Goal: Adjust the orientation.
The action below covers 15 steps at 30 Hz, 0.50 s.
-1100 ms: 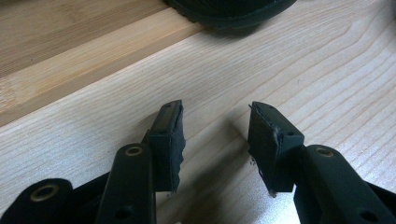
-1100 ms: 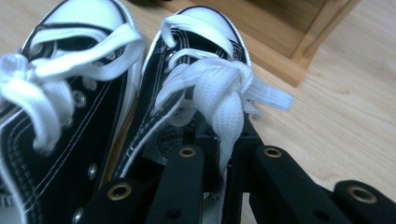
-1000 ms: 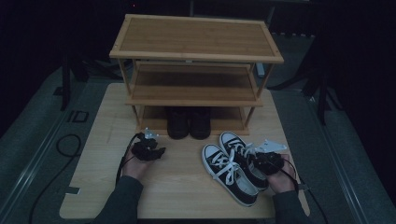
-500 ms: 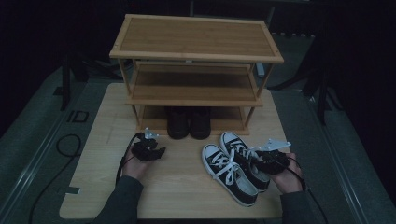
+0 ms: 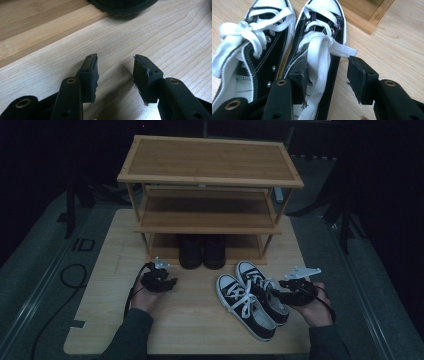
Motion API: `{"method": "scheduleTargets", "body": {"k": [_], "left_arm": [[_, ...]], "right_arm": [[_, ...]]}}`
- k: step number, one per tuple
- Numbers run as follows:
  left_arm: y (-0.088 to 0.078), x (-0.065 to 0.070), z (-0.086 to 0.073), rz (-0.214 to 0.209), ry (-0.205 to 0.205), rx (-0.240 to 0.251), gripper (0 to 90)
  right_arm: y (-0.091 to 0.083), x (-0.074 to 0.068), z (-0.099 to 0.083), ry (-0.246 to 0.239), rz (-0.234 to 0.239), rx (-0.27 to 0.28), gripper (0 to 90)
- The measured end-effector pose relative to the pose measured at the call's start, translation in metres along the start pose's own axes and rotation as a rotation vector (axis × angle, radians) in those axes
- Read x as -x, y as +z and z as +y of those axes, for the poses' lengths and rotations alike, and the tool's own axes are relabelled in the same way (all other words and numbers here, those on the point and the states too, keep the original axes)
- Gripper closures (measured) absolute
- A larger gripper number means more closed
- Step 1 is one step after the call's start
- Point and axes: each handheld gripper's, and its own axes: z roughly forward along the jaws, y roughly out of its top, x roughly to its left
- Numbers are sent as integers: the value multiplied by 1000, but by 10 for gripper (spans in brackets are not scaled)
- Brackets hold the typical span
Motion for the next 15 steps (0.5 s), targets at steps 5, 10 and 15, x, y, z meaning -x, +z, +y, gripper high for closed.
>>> {"method": "scheduleTargets", "body": {"k": [5,10,15], "left_arm": [[0,0,0,0,-1,1,549],[0,0,0,-1,-8,6,549],[0,1,0,-1,-8,6,548]], "right_arm": [[-11,-1,2,-5,-2,22,487],[-17,-4,5,-18,0,27,468],[-20,-9,7,-32,15,33,445]]}}
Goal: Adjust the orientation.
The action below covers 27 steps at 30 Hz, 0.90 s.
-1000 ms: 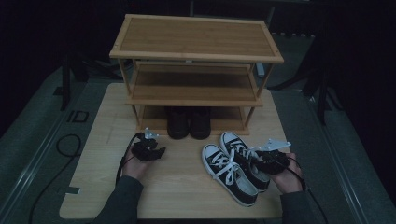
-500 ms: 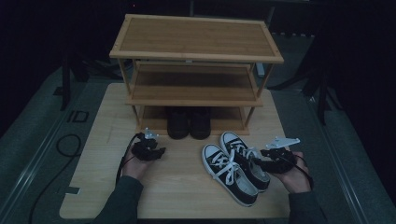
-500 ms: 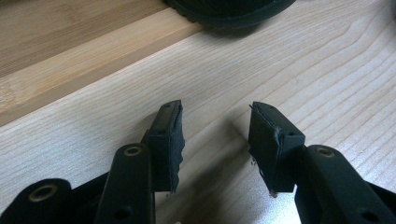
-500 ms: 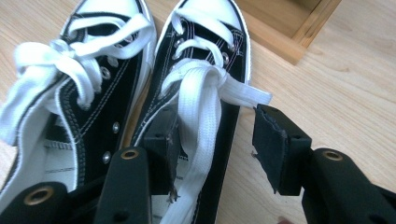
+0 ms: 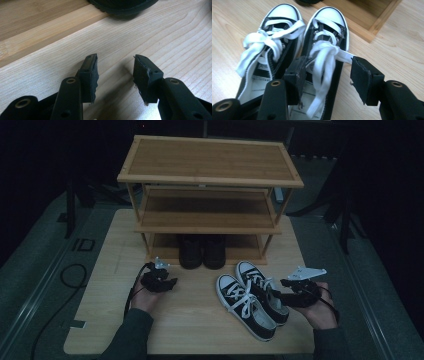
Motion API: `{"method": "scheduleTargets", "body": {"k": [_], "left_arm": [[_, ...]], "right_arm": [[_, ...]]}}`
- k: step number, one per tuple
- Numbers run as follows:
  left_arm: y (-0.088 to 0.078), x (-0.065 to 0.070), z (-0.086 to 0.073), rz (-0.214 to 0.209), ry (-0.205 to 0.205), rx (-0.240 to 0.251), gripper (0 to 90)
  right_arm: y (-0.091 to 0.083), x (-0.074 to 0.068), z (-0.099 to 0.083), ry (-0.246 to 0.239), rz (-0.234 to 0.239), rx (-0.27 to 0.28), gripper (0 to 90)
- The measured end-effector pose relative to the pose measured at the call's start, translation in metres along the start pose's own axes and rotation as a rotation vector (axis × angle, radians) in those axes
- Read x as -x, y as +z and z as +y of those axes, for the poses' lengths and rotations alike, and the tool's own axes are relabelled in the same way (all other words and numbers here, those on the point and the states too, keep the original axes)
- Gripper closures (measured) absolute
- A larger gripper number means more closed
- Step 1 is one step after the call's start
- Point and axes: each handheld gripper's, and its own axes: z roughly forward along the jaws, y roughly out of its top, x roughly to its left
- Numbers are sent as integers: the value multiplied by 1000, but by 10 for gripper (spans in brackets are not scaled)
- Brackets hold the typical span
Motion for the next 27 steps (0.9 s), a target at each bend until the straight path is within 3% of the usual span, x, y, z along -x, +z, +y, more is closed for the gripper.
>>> {"method": "scheduleTargets", "body": {"k": [11,20,27], "left_arm": [[0,0,0,-2,-1,0,545],[0,0,0,-3,-2,2,544],[0,0,0,-3,-2,2,543]], "right_arm": [[3,-15,1,-23,33,-24,419],[-2,-22,1,-48,30,-11,431],[-2,-30,2,-74,61,-4,450]]}}
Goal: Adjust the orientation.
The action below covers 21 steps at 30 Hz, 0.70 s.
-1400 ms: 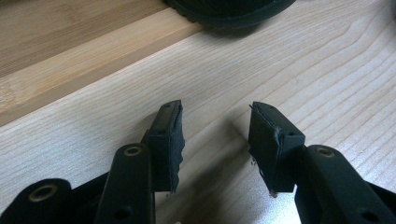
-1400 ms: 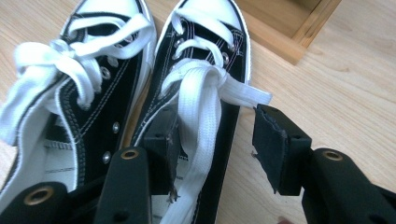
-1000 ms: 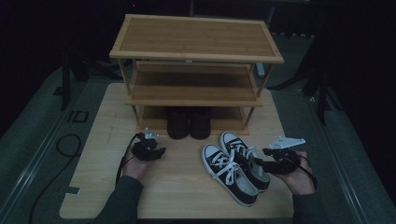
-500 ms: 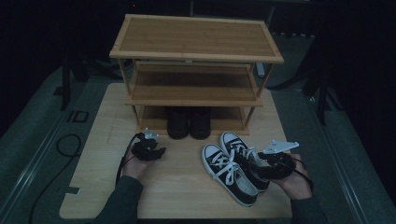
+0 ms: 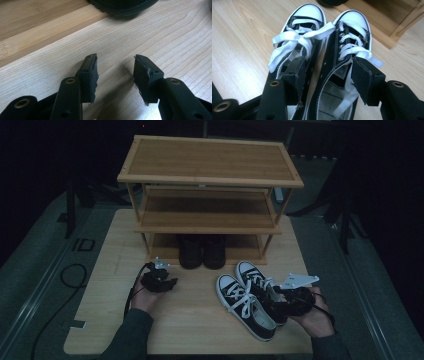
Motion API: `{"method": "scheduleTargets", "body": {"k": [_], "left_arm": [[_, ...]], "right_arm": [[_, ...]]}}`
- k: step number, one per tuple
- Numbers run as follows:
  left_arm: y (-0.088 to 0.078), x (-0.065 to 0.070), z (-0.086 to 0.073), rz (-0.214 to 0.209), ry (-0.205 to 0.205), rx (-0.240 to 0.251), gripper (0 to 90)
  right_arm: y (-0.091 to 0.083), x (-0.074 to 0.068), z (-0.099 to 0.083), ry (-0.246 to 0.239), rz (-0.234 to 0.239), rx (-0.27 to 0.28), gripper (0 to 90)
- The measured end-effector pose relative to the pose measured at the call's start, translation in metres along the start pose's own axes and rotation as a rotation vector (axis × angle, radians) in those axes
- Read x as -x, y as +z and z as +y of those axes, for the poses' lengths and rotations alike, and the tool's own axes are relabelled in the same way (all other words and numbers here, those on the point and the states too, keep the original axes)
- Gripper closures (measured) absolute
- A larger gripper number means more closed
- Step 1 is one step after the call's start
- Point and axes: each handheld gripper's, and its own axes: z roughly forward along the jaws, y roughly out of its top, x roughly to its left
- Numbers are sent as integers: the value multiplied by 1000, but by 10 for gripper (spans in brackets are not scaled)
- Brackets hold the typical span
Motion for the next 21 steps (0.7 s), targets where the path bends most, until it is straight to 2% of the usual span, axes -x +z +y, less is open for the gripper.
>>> {"method": "scheduleTargets", "body": {"k": [7,14,21], "left_arm": [[0,0,0,-2,0,1,543],[0,0,0,-1,0,1,543],[0,0,0,-1,1,1,543]], "right_arm": [[9,-3,-2,-5,20,-33,460],[19,-4,-7,13,33,-66,421],[25,-4,-10,45,5,-93,347]]}}
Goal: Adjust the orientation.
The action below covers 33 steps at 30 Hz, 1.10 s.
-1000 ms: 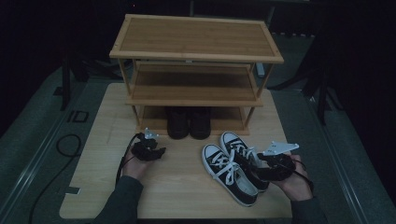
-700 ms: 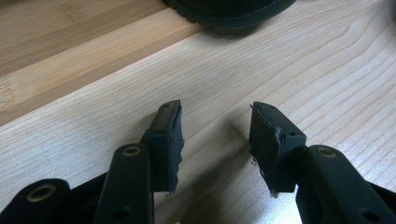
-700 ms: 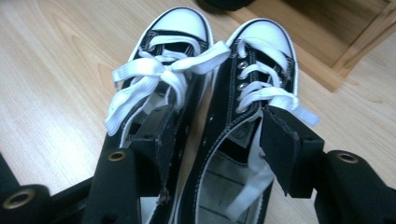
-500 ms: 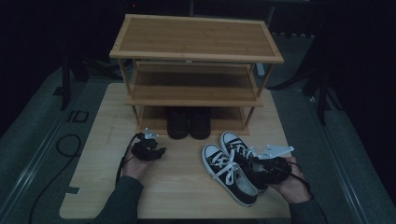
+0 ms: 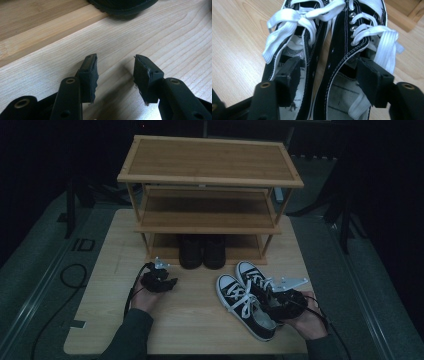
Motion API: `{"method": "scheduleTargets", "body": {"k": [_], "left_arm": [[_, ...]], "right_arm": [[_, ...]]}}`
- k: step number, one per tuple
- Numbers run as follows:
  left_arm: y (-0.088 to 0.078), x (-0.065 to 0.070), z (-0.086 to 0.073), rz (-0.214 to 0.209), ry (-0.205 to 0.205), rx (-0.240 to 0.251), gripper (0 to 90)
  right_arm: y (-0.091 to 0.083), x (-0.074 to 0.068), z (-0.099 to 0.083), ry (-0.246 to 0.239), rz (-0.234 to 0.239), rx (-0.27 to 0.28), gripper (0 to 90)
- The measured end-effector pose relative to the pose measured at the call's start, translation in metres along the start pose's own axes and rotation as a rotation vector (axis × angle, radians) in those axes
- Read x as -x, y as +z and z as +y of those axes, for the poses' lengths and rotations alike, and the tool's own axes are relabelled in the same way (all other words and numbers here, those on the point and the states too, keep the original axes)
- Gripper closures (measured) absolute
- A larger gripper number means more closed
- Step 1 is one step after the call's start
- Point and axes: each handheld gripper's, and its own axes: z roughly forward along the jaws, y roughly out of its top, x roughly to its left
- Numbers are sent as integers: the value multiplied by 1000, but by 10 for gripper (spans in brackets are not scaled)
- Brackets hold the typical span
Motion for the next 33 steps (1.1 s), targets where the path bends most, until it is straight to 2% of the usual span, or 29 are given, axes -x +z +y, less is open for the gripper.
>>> {"method": "scheduleTargets", "body": {"k": [10,17,23,28,33], "left_arm": [[0,0,0,1,6,-4,542],[0,-1,0,-1,5,-5,542],[0,0,0,2,7,-5,542],[0,0,0,5,8,-7,540],[0,0,0,4,8,-7,540]], "right_arm": [[13,0,3,15,13,-13,321],[28,0,10,11,8,-53,455],[32,1,12,1,10,-59,527],[34,3,13,6,16,-74,520],[39,0,17,-15,-7,-111,517]]}}
